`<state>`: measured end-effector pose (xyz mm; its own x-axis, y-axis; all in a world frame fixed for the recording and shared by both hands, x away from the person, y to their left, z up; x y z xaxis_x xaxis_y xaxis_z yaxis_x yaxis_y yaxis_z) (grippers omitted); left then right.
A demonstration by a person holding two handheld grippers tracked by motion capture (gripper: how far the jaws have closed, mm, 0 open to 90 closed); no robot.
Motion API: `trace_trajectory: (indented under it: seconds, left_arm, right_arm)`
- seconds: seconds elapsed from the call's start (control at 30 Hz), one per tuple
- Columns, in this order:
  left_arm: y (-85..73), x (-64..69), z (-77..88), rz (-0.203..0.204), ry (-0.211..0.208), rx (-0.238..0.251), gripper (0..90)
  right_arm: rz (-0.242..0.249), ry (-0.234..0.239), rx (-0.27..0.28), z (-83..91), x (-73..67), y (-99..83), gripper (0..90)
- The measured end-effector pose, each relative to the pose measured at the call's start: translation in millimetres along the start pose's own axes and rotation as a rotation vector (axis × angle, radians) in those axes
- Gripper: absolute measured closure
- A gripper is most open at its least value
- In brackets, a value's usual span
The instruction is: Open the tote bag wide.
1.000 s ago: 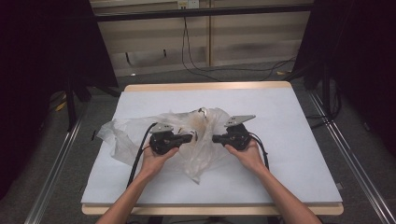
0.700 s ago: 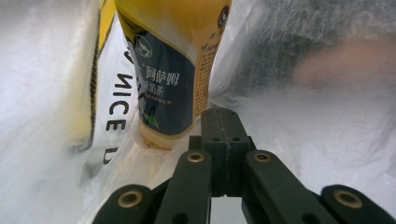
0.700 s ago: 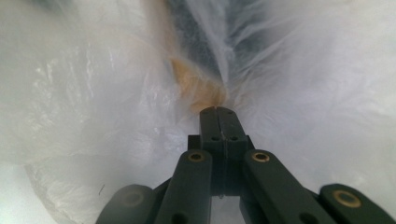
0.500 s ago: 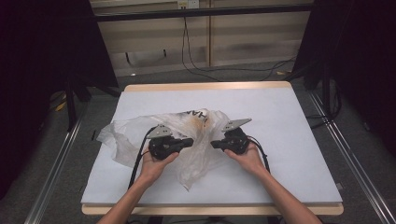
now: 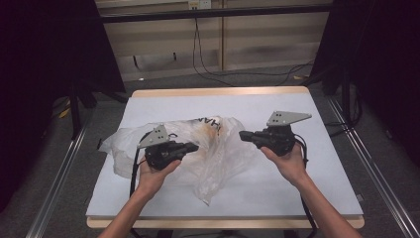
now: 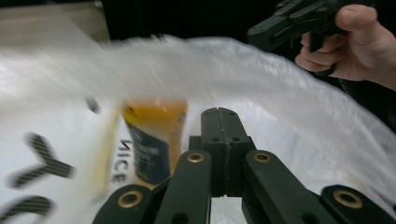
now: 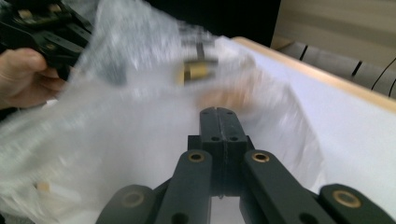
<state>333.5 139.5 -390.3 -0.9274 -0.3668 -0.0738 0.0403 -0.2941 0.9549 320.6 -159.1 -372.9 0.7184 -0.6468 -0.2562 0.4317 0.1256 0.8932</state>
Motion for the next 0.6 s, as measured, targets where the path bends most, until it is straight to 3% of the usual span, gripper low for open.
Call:
trace_trajectory:
  seconds: [0.13,0.2,0.27,0.37,0.53,0.6]
  left_arm:
    - [13.3,-11.1,2.5,0.009,0.036,0.009,90.0]
    - [20.2,-13.2,-1.0,0.025,0.031,0.017,90.0]
    - [27.9,-13.1,-5.3,0.010,0.027,0.021,90.0]
    - [35.9,-17.1,-13.8,0.006,0.036,-0.004,90.0]
    - [50.2,-25.6,-29.3,-0.009,0.032,-0.006,90.0]
    - [55.5,-27.0,-37.3,-0.018,0.026,-0.025,90.0]
  right_arm:
    - [0.028,0.026,0.043,0.2,-12.5,26.0,90.0]
    - [0.048,0.045,0.051,-5.8,-21.2,37.3,90.0]
    - [0.072,0.070,0.051,-15.8,-31.0,44.7,90.0]
    - [0.096,0.112,0.027,-34.4,-45.5,48.1,90.0]
    - [0.112,0.183,-0.008,-54.6,-65.3,41.3,90.0]
    - [0.125,0.184,-0.031,-60.5,-70.3,38.2,90.0]
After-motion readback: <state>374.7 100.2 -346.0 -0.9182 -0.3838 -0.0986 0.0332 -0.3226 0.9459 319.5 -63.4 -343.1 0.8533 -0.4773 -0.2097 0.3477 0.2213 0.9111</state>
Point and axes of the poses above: each handheld gripper's, and its own axes: z roughly backward along the jaws, y roughly out of its top, x roughly to its right, the point moved 3 cm from there along -z, roughly forward along the jaws, and after that the axes turned 10 degrees about -z, right-handed, at the moved point
